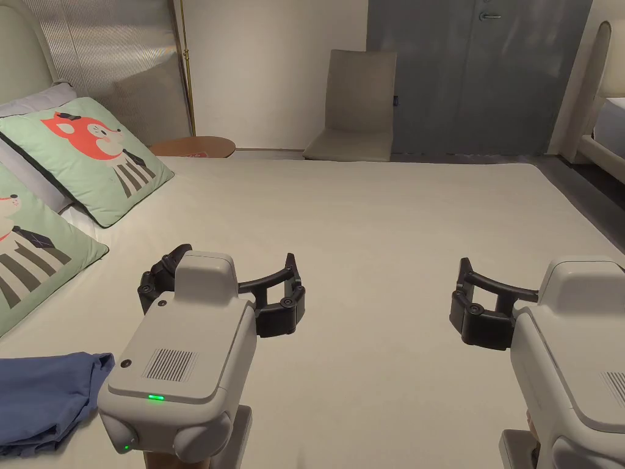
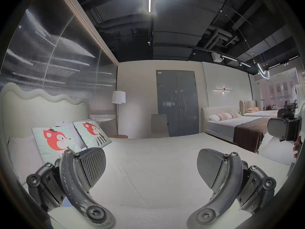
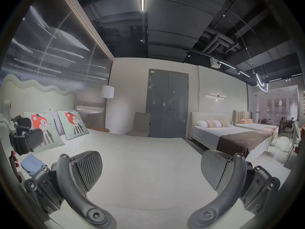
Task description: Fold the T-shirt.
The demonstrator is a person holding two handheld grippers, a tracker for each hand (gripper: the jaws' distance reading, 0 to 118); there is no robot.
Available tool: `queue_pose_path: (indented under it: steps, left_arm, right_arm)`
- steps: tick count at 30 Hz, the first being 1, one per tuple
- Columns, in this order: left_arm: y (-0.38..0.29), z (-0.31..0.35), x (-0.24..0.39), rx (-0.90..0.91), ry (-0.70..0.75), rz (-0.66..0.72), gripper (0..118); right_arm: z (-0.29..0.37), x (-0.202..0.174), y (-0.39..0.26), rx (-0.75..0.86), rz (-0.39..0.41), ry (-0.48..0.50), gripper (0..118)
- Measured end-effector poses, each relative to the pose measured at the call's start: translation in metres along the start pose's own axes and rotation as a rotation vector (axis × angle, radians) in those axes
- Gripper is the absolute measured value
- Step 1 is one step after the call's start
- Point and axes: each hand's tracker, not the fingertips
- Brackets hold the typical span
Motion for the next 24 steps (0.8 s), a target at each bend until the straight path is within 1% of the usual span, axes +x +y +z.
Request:
queue_pose_path:
  steps: [24]
  left_arm:
    - [-0.0018, -0.0004, -0.0008, -0.001, -0.005, 0.005, 110]
  right_arm:
    - [0.0049, 0.0007, 0.0068, 0.010, -0.003, 0.005, 117]
